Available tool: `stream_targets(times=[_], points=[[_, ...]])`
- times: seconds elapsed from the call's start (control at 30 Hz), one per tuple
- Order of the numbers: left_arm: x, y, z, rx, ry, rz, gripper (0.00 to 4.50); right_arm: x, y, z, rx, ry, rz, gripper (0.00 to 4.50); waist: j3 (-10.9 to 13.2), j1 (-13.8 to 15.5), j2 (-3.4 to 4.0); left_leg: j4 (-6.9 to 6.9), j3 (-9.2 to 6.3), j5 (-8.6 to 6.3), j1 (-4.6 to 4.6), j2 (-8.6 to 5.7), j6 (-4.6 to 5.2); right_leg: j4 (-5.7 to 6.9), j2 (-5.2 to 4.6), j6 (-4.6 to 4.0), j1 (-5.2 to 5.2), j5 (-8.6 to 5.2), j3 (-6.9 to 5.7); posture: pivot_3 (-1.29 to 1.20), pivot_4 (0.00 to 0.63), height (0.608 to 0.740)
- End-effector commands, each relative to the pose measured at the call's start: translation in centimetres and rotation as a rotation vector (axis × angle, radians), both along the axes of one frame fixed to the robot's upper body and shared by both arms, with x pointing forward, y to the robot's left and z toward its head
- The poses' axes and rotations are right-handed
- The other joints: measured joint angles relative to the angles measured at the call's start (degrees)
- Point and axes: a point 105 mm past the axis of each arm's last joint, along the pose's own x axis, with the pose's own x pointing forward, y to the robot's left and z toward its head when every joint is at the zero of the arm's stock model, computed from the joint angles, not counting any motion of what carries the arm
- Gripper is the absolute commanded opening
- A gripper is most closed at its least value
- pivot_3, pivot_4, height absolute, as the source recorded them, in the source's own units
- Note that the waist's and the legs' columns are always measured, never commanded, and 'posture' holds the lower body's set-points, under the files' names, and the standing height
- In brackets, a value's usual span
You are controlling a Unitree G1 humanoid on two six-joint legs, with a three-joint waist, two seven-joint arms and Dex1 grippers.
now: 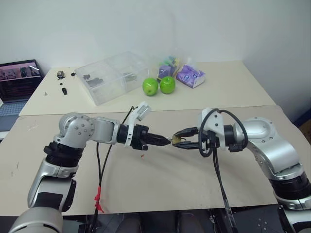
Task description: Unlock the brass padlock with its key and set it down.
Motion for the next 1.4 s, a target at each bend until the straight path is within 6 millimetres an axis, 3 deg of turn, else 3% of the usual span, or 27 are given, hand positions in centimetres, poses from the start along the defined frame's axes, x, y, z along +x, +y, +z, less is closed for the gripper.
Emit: stream_targets(times=[0.03,0.37,0.87,1.1,1.23,1.33,1.4], points=[[-0.3,-0.2,1.0,-0.022,-0.096,-0.066,0.10,-0.4,0.5,1.4,0.012,-0.058,0.024,0.92,0.00,-0.01,0.00,0.00,0.00,0.00,0.00,0.00,0.00,0.00,0.00,0.00,0.00,0.00,0.00,0.00,0.150,0.740],[-0.2,-0.2,0.8,-0.032,-0.144,-0.094,0.10,-0.3,0.5,1.3,0.011,-0.056,0.024,0.92,0.01,-0.03,-0.01,0.02,0.00,-0.04,-0.03,0.05,0.07,0.02,0.04,0.01,0.00,0.00,0.00,0.00,0.150,0.740],[0.5,0.1,2.1,-0.095,-0.434,-0.144,0.10,-0.4,0.6,1.1,0.009,-0.047,0.025,0.92,0.01,-0.05,-0.01,0.02,0.01,-0.04,-0.02,0.09,0.08,0.03,0.08,0.01,-0.01,0.00,-0.01,0.00,0.150,0.740],[0.5,0.3,2.1,-0.115,-0.442,-0.164,0.10,-0.4,0.6,1.1,0.008,-0.045,0.026,0.92,0.01,-0.04,-0.01,0.04,0.01,-0.05,-0.02,0.10,0.10,0.05,0.09,0.01,0.00,0.00,-0.03,0.00,0.150,0.740],[1.1,0.6,1.7,-0.099,-0.343,-0.106,0.10,-0.4,0.7,1.2,0.008,-0.045,0.027,0.92,0.01,-0.04,-0.01,0.04,0.00,-0.06,-0.02,0.11,0.12,0.05,0.10,0.01,0.00,0.00,-0.03,0.00,0.150,0.740],[2.5,0.9,0.9,-0.060,-0.147,0.014,0.10,-0.4,0.7,1.2,0.006,-0.045,0.028,0.92,0.02,-0.04,-0.03,0.11,-0.01,-0.07,-0.03,0.11,0.14,0.10,0.12,0.02,0.01,0.00,-0.06,0.00,0.150,0.740],[2.8,0.9,1.4,-0.117,0.016,0.057,0.10,-0.4,0.7,1.3,0.005,-0.045,0.028,0.92,0.02,0.00,-0.03,0.13,-0.04,-0.07,-0.02,0.10,0.15,0.12,0.12,0.04,0.05,-0.01,-0.10,0.00,0.150,0.740]])
